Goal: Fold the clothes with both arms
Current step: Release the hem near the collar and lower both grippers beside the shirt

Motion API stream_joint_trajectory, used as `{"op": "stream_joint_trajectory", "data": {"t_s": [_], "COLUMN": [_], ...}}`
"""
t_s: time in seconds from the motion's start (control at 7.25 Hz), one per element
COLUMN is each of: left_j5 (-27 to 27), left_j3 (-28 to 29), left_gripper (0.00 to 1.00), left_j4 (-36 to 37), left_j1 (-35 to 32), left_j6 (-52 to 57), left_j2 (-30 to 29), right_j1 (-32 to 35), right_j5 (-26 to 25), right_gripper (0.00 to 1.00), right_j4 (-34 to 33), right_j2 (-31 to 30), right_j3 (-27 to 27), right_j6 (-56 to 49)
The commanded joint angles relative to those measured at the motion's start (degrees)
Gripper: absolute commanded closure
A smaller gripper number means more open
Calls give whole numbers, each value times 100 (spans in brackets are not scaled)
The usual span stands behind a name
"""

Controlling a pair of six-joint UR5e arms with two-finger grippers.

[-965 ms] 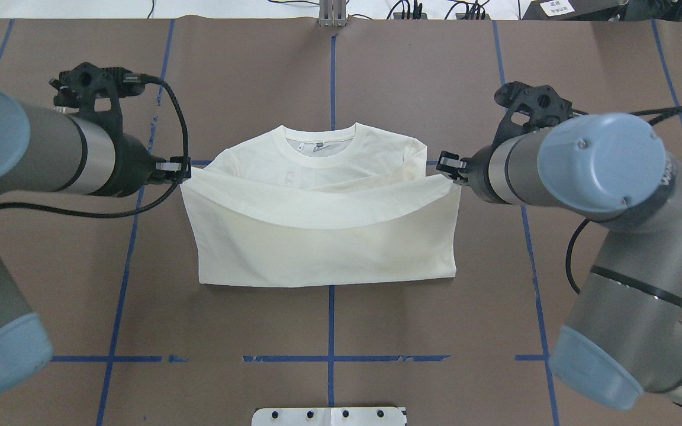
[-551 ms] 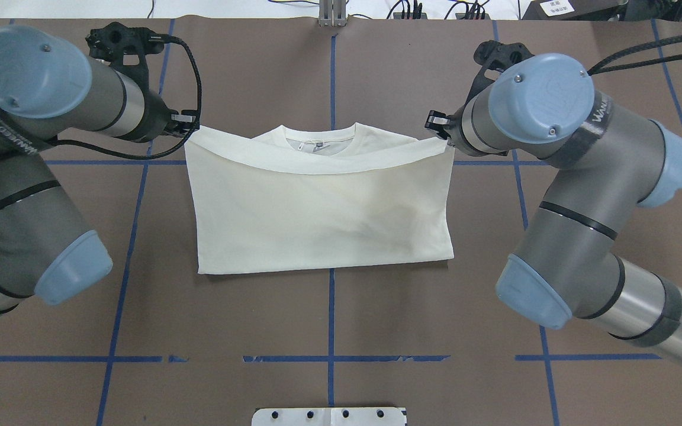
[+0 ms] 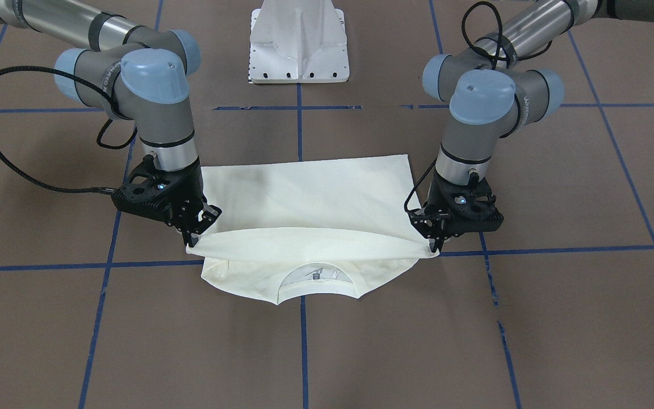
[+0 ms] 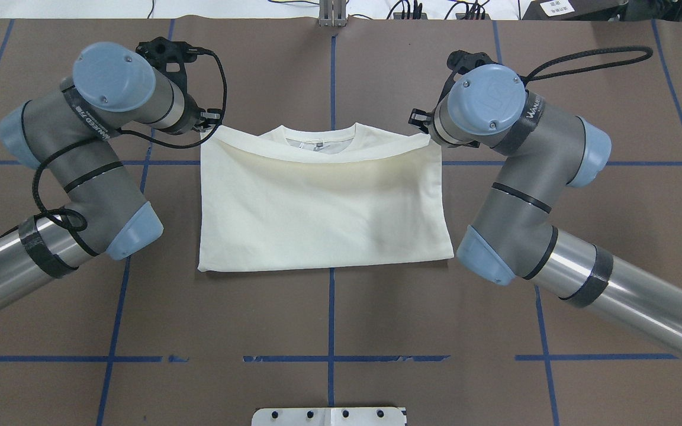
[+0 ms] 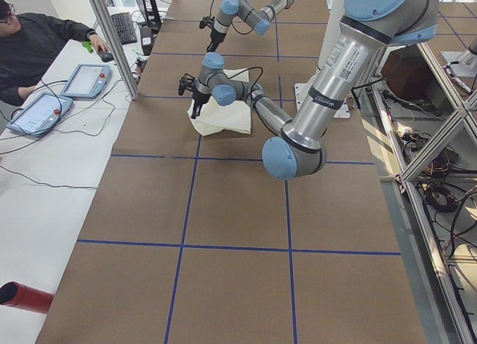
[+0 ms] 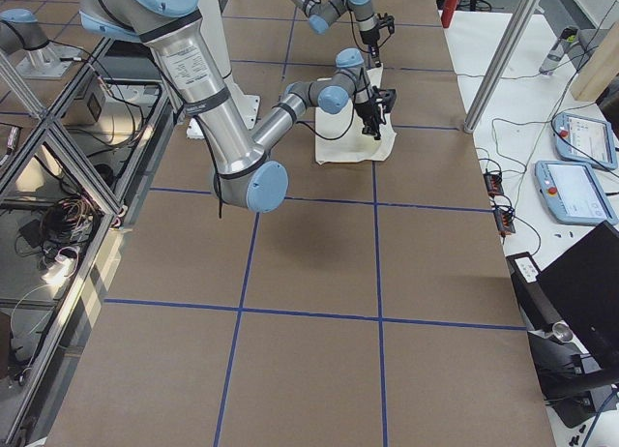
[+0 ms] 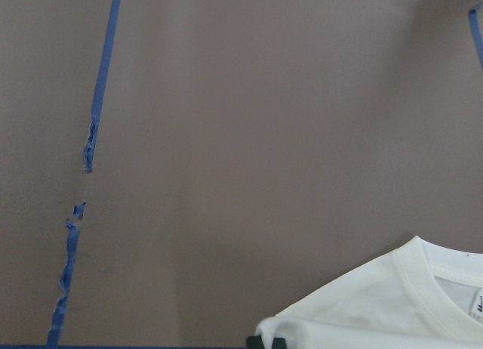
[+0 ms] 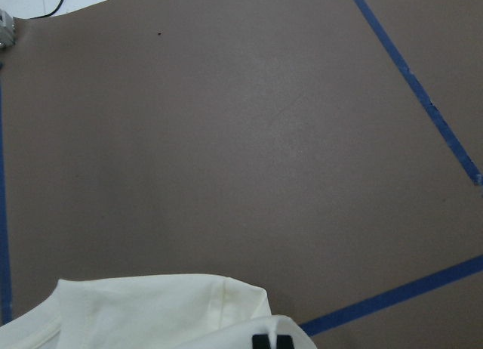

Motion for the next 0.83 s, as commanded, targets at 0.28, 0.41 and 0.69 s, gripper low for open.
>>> {"op": "stream_joint_trajectory", "data": {"t_s": [0.28,0.41,0.69], "left_j5": [1,10,-25], "left_j3": [258,232,-378], "left_gripper": [87,1,0], "left_j4": [-188,-458,-689], "left_j1": [248,248,257], "left_j6": [1,53,448], "left_j2": [37,176,570], "right_j1": [-33,-60,1], "right_j5": [-74,-135,143], "right_gripper": [13,0,0], "right_j4": [109,179,250], "right_j2": [180,286,314], "right_j3": [-632,-703,-451], "right_j6": [-9,-9,-498]}}
